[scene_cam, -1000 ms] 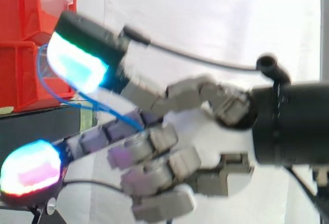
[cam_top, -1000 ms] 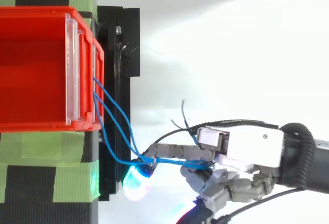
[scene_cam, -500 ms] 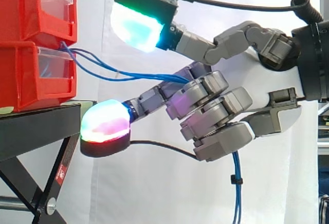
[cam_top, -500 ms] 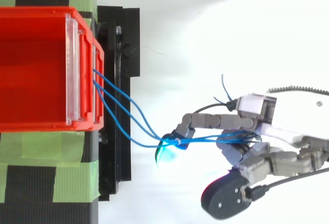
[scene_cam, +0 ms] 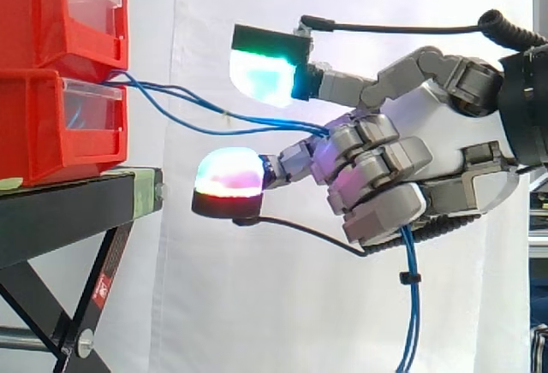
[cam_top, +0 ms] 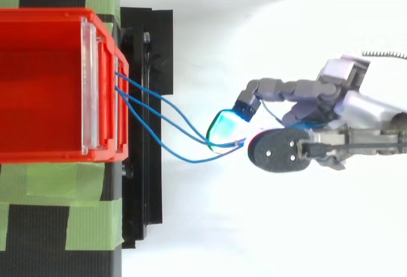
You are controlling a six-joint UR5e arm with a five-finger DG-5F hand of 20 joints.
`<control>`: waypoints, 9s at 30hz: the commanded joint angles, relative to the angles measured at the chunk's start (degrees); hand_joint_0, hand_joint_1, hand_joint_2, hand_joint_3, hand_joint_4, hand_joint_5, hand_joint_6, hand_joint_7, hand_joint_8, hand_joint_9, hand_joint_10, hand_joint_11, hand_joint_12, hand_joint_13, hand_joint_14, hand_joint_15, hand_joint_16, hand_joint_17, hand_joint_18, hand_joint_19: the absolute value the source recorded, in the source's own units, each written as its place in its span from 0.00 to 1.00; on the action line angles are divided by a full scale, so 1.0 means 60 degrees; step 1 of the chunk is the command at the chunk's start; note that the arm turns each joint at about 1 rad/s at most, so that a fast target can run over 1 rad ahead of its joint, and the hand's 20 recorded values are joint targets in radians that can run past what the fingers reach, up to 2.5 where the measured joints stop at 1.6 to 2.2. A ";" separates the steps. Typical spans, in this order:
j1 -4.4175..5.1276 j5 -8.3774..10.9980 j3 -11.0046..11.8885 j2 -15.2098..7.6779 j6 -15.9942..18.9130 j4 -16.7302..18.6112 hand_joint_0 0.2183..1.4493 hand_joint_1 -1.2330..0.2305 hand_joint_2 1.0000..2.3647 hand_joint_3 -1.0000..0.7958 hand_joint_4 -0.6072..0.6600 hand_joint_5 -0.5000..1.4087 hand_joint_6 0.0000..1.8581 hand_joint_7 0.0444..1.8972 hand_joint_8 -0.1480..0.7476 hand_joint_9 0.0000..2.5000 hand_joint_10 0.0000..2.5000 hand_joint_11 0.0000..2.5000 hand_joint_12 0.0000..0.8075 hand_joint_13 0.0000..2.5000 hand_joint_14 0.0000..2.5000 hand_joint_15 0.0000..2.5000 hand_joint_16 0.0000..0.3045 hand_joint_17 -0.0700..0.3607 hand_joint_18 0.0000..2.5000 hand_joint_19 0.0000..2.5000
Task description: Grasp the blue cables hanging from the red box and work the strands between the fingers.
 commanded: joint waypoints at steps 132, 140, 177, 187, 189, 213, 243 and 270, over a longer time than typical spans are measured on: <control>0.0292 0.1590 0.0076 -0.0337 -0.5270 0.4185 0.78 0.35 0.01 0.57 0.58 0.31 0.58 0.70 0.56 0.36 1.00 0.80 0.53 0.41 1.00 0.52 0.21 0.49 0.56 0.66; 0.0248 0.1590 0.0076 -0.0337 -0.5549 0.4448 0.56 0.33 0.02 0.48 0.49 0.24 0.74 0.72 0.56 0.36 1.00 0.80 0.53 0.41 1.00 0.52 0.21 0.49 0.56 0.66; 0.0204 0.1604 0.0076 -0.0337 -0.7292 0.5078 0.51 0.38 0.01 0.25 0.67 0.23 0.54 0.63 0.56 0.36 1.00 0.80 0.53 0.41 1.00 0.52 0.21 0.49 0.56 0.66; 0.0204 0.1868 0.0076 -0.0337 -0.7438 0.5078 0.42 0.42 0.00 0.06 0.67 0.25 0.47 0.64 0.56 0.36 1.00 0.80 0.53 0.41 1.00 0.52 0.21 0.49 0.56 0.66; 0.0204 0.2058 0.0076 -0.0337 -0.7658 0.5078 0.42 0.42 0.00 0.05 0.67 0.25 0.47 0.64 0.56 0.36 1.00 0.80 0.53 0.41 1.00 0.52 0.21 0.49 0.56 0.66; 0.0351 0.3377 0.0076 -0.0322 -0.8566 0.5723 0.56 0.35 0.01 0.25 0.69 0.19 0.61 0.62 0.56 0.36 1.00 0.80 0.53 0.41 1.00 0.52 0.21 0.49 0.56 0.66; 0.0659 0.3567 0.0076 -0.0337 -0.9372 0.6455 0.43 0.38 0.00 0.07 0.71 0.21 0.35 0.65 0.56 0.36 1.00 0.80 0.53 0.41 1.00 0.52 0.21 0.49 0.56 0.66; 0.0688 0.3567 0.0076 -0.0351 -0.9387 0.6426 0.69 0.47 0.02 0.53 0.66 0.25 0.50 0.60 0.56 0.36 1.00 0.80 0.53 0.41 1.00 0.52 0.21 0.49 0.56 0.66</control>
